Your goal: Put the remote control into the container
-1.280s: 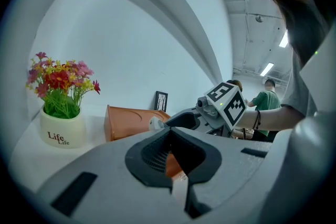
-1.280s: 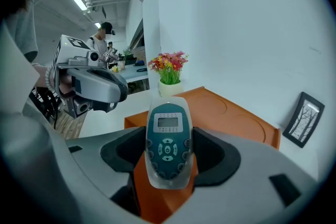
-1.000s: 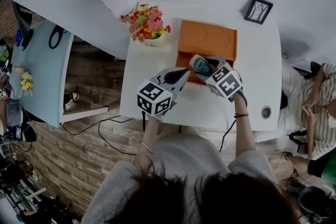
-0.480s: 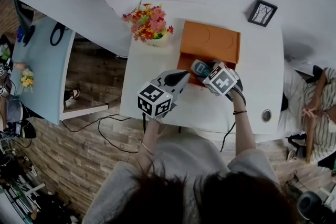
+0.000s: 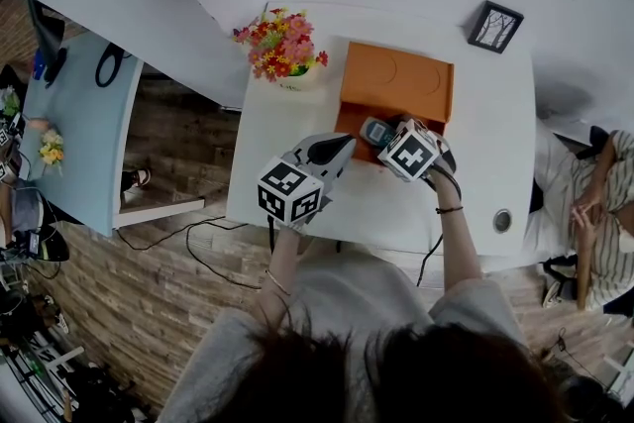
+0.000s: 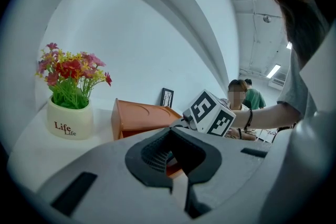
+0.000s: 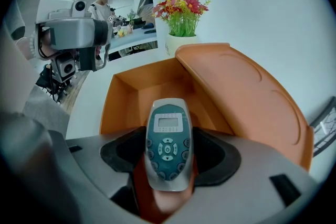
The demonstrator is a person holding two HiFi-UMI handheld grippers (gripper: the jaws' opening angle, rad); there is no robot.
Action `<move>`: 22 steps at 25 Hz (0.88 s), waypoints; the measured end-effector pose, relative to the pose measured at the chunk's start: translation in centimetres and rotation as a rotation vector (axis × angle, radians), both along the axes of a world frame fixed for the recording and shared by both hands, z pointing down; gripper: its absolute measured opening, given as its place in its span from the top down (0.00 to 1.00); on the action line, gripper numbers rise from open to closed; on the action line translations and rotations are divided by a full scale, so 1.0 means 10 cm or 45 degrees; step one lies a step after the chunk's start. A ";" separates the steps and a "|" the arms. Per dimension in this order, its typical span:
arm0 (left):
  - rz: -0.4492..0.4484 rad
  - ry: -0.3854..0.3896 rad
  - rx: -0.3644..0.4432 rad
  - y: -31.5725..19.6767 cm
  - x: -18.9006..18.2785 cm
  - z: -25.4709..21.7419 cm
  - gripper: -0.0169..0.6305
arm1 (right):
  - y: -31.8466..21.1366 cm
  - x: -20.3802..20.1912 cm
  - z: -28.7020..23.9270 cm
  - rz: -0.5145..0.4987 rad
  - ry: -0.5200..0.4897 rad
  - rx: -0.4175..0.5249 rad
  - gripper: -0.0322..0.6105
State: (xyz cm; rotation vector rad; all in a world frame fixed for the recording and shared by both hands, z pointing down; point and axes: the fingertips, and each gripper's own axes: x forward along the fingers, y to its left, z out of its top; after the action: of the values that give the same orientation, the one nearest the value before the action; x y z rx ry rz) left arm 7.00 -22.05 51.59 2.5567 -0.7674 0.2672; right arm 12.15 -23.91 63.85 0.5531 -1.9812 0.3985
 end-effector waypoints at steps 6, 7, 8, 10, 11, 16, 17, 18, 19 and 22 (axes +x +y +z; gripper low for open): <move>-0.005 0.002 0.009 0.00 -0.01 -0.04 0.97 | -0.01 -0.01 -0.01 -0.014 0.006 0.028 0.52; -0.004 0.002 0.010 0.01 -0.01 -0.04 0.97 | -0.01 -0.01 -0.01 -0.016 0.006 0.032 0.52; -0.003 0.002 0.010 0.01 -0.01 -0.04 0.97 | -0.01 -0.01 0.00 -0.015 0.006 0.032 0.52; -0.003 0.003 0.011 0.02 -0.01 -0.05 0.97 | 0.00 -0.01 -0.01 -0.013 0.008 0.030 0.52; -0.003 0.002 0.012 0.02 0.00 -0.06 0.97 | 0.00 -0.01 -0.02 -0.014 0.009 0.032 0.52; 0.002 0.004 0.016 0.06 0.02 -0.08 0.97 | 0.00 -0.01 -0.06 0.033 -0.024 0.048 0.51; 0.005 0.005 0.017 0.06 0.02 -0.08 0.97 | 0.00 -0.01 -0.08 0.055 -0.045 0.051 0.51; 0.008 0.005 0.017 0.07 0.03 -0.08 0.97 | 0.00 -0.01 -0.09 0.072 -0.061 0.056 0.51; 0.012 0.006 0.018 0.07 0.04 -0.08 0.97 | 0.00 0.00 -0.11 0.081 -0.071 0.062 0.51; 0.023 0.009 0.022 0.09 0.07 -0.10 0.97 | 0.00 0.02 -0.16 0.104 -0.092 0.081 0.51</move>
State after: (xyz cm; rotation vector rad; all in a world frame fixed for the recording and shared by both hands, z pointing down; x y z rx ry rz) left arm 7.66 -21.14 50.60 2.5809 -0.7475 0.2585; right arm 12.37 -23.87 62.25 0.6703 -2.0511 0.4120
